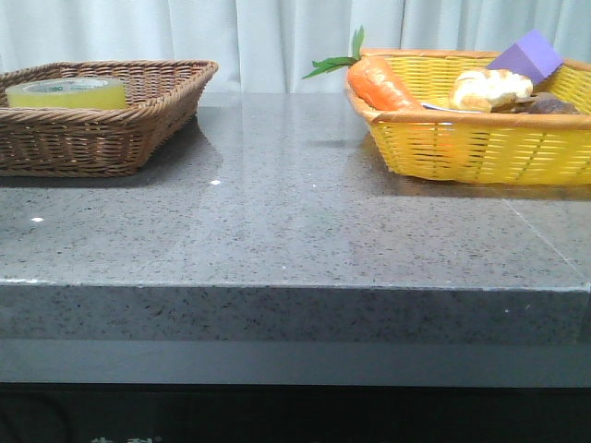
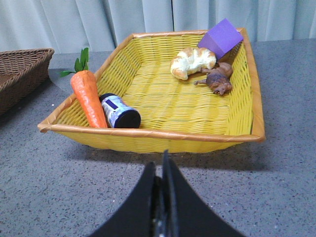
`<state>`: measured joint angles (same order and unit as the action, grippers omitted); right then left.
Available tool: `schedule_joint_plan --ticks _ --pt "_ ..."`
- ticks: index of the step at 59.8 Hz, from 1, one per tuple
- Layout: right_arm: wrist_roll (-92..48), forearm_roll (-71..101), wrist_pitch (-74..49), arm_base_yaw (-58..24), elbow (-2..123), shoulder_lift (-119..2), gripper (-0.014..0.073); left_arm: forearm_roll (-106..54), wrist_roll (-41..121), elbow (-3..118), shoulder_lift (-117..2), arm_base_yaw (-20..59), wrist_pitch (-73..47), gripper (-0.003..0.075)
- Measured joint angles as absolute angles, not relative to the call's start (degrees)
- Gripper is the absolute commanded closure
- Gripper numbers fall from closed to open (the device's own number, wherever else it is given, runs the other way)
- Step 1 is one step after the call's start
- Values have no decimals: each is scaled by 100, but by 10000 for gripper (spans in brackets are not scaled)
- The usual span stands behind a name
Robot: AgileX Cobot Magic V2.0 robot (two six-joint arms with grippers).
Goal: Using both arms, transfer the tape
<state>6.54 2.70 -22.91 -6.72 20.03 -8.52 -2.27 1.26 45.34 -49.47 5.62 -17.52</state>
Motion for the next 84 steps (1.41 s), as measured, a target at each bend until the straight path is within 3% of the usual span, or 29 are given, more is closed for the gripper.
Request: schedule_joint_plan --ticks 15,35,84 --pt "654 270 -2295 -672 2003 -852 636 -404 126 2912 -2832 562 -1626 740" --pt "654 270 -2295 -672 2003 -852 636 -639 126 1702 -790 562 -1659 740" --pt "654 270 -2304 -672 1994 -852 636 -642 126 965 -69 552 -1585 740"
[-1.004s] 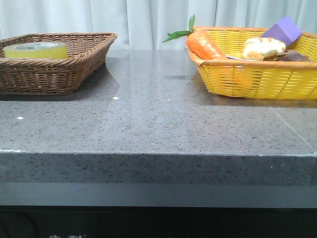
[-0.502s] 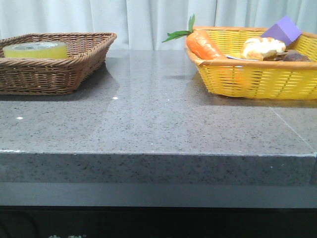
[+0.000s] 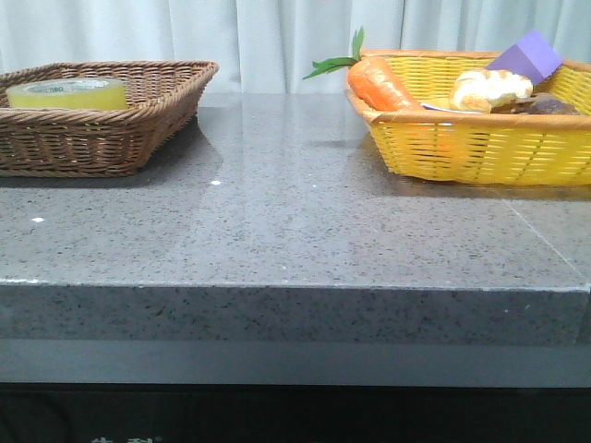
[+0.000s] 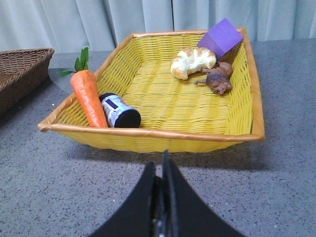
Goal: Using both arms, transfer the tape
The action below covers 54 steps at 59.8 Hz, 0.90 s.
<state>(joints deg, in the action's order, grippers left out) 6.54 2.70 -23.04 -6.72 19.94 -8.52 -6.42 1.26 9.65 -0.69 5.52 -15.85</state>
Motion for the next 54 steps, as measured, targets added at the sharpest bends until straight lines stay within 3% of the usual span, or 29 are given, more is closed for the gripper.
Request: schedule_joint_plan --ticks 21,54 --pt "654 270 -2308 -672 1994 -852 636 -642 126 -50 37 552 -1445 740" --pt "654 270 -2317 -672 1994 -843 636 -638 126 -51 37 552 -1030 740"
